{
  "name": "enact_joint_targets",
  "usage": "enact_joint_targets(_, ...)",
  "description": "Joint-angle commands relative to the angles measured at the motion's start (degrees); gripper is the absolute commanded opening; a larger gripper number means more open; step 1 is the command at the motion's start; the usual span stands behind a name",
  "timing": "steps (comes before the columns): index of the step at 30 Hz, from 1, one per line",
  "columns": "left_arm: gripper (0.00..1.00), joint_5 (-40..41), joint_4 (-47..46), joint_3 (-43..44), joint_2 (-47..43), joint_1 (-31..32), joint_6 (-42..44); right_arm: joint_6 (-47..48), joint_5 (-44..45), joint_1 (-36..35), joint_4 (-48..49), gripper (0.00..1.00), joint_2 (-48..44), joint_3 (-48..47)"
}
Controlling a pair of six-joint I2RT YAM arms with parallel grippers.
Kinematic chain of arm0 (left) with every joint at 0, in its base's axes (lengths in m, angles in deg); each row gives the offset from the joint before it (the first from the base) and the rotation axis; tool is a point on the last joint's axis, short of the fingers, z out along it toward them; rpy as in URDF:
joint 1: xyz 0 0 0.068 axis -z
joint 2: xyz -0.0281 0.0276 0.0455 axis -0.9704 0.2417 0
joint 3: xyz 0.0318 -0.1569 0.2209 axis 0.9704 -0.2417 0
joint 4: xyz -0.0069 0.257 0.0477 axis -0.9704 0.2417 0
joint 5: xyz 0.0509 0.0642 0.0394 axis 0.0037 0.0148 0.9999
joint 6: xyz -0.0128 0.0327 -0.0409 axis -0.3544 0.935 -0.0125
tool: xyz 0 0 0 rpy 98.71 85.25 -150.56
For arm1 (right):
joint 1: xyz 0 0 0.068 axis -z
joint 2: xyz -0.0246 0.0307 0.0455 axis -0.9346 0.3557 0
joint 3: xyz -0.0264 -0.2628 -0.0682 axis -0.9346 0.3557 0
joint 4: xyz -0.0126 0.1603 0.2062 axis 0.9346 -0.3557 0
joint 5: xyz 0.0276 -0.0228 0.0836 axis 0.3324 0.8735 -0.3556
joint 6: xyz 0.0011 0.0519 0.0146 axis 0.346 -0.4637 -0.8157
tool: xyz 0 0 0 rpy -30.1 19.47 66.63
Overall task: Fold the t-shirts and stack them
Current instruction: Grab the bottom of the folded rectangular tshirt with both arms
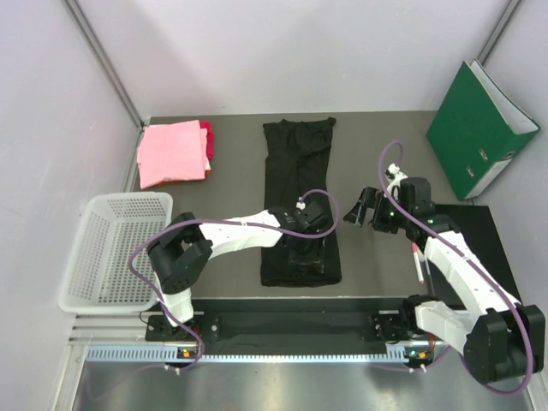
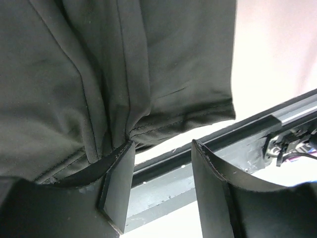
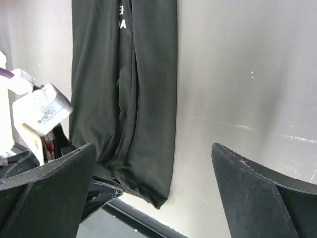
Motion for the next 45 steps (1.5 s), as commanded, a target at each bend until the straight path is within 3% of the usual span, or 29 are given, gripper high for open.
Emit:
enact_joint_targets(1,0.54,1.7,1.4,2.6,-1.4,0.2,0.5,0.9,-0.7,0.1,0.7,1.00,-2.1,0.5)
enact_joint_targets(15,0.51,6.6,5.7,2.3,0.6,0.3,0.7,1.5,-1.3,0.3,0.2,1.00,-1.5,1.1)
enact_joint_targets(21,0.47,4.6,4.9,1.9,2.6,0.5,1.5,1.6,-1.2,0.4,0.3,1.00,-1.4,1.6)
enact_joint_targets(22,0.44,4.3,4.8,2.1,3.0,0.8,1.6,1.6,-1.2,0.4,0.3,0.99,-1.5,1.7)
enact_joint_targets(25,0.22,3.8,4.4,2.4,3.7,1.1,1.9,1.5,-1.2,0.5,0.3,1.00,-1.4,1.7)
enact_joint_targets(26,0.05,3.9,4.4,2.7,3.6,1.2,1.8,1.6,-1.3,0.5,0.2,0.99,-1.5,1.6)
enact_joint_targets(27,0.00,3.8,4.3,2.9,3.4,1.2,1.8,1.6,-1.3,0.5,0.1,1.00,-1.5,1.6)
enact_joint_targets(36,0.00,6.1,6.7,6.7,-4.6,1.7,2.6,1.4,-1.9,0.5,1.0,1.00,-0.9,2.8)
enact_joint_targets(45,0.00,4.6,11.5,4.5,-7.8,1.7,0.1,0.9,-2.6,0.5,2.5,1.00,1.2,3.1)
